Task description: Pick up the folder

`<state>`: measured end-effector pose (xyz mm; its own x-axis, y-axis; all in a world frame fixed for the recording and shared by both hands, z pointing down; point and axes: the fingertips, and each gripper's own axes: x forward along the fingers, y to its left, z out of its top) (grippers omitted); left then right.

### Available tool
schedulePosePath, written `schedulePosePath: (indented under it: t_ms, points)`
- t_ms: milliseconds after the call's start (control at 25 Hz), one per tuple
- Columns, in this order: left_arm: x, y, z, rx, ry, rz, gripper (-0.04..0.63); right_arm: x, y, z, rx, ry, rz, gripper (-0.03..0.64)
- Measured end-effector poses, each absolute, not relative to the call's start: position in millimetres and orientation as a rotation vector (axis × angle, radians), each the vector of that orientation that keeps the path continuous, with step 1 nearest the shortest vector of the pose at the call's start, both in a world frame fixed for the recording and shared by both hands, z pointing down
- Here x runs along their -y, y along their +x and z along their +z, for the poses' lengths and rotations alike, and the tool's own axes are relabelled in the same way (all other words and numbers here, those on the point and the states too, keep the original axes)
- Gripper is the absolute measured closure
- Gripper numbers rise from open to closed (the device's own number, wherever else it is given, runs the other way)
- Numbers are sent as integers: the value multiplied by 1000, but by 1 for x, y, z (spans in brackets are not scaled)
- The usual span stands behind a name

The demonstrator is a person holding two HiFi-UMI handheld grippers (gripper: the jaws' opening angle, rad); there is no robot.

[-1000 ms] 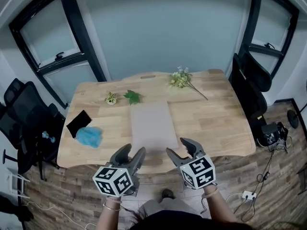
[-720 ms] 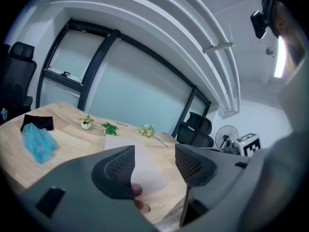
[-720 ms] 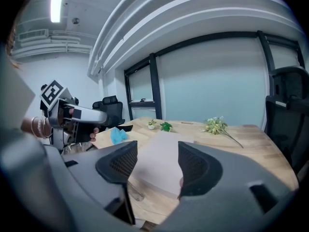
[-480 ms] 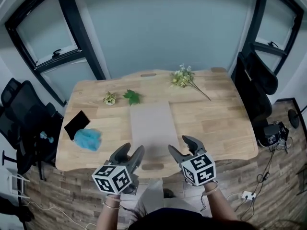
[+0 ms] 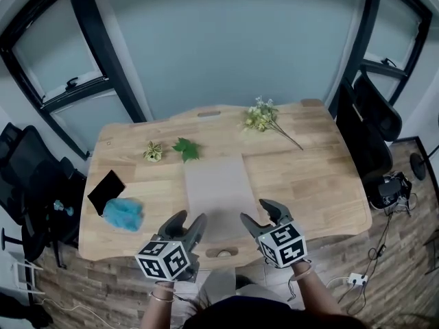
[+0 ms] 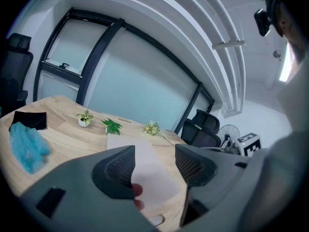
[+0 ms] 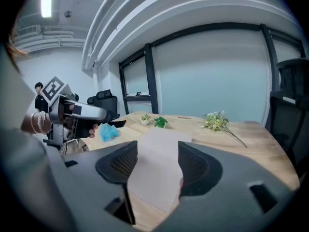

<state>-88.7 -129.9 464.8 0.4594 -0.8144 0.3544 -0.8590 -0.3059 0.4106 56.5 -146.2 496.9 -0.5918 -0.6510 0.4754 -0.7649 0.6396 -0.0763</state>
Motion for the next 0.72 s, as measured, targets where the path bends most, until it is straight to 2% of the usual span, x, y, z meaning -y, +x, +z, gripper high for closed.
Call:
schedulePosePath:
  t_ms: [720]
  points:
    - [182,-119,523,1336,2051,159,354,201,43,537,2373,1121,476,377]
